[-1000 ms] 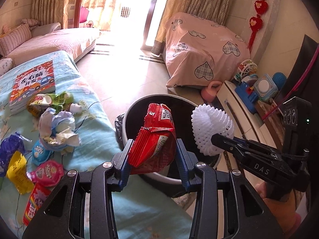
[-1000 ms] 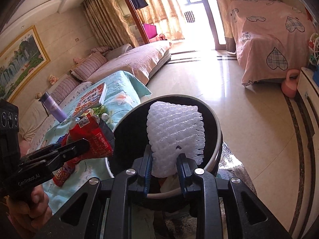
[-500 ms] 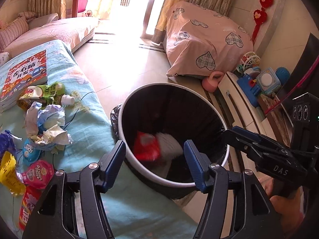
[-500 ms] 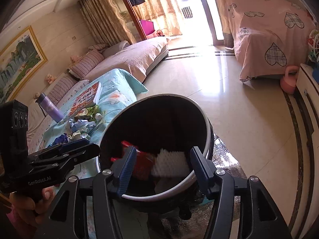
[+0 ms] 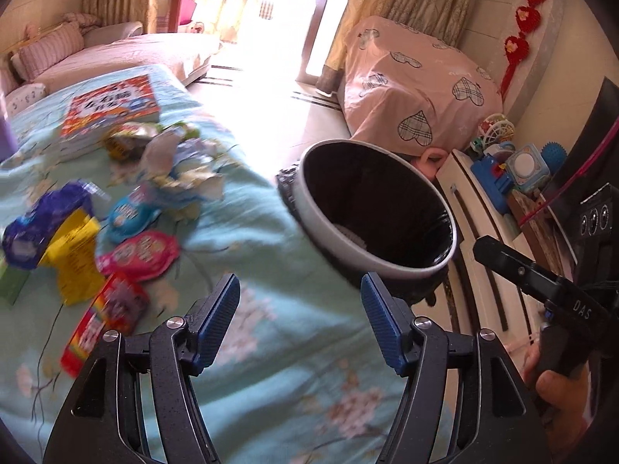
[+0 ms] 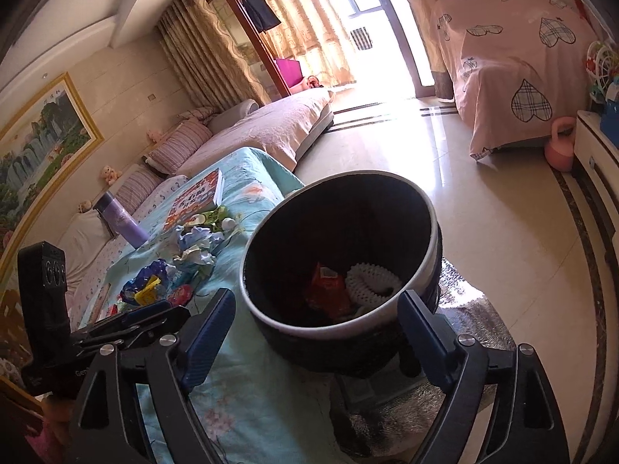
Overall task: Collect trash
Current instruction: 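Move left tool to the white milk carton while right tool moves to Skittles tube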
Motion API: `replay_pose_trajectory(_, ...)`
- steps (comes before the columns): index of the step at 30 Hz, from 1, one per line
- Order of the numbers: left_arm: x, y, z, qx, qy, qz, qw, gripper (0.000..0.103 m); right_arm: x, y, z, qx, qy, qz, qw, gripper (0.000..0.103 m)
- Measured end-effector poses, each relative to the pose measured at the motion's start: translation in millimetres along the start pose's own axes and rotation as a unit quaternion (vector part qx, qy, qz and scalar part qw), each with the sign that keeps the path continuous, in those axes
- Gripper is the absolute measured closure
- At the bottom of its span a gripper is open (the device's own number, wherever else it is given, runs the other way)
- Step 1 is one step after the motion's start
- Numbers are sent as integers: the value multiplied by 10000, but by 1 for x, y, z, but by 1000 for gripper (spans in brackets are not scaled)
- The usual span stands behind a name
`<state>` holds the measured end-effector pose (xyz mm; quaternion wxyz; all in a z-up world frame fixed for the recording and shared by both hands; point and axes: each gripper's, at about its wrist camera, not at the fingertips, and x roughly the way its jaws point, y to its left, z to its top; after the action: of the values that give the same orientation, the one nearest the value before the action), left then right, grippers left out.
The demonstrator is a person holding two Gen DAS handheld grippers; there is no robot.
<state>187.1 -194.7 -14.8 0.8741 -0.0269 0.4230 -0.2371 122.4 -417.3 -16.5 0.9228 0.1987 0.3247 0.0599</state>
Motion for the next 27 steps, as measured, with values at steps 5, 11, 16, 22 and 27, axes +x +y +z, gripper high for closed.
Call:
replay_pose_trajectory(5, -23, 33, -23, -295, -76, 202, 9993, 36, 0, 19, -16, 87, 37, 166, 9998, 15)
replay_pose_trajectory(11, -50, 75, -44, -748, -191, 453, 9960, 36, 8, 49, -34, 13, 168, 382, 9991, 14)
replay_pose_trajectory(16, -68, 108, -59, -984, -278, 721, 9921, 35, 19, 80, -48, -185, 289, 521, 9981, 14)
replay_pose_trajectory(22, -83, 148, -77, -1157, -265, 1030, 9876, 35, 38, 108, -61, -341, 532, 677, 9957, 14)
replay_pose_trajectory(27, -96, 178, -86, -1267, -298, 1290, 9831, 35, 48, 131, -69, -499, 657, 769, 9936, 14)
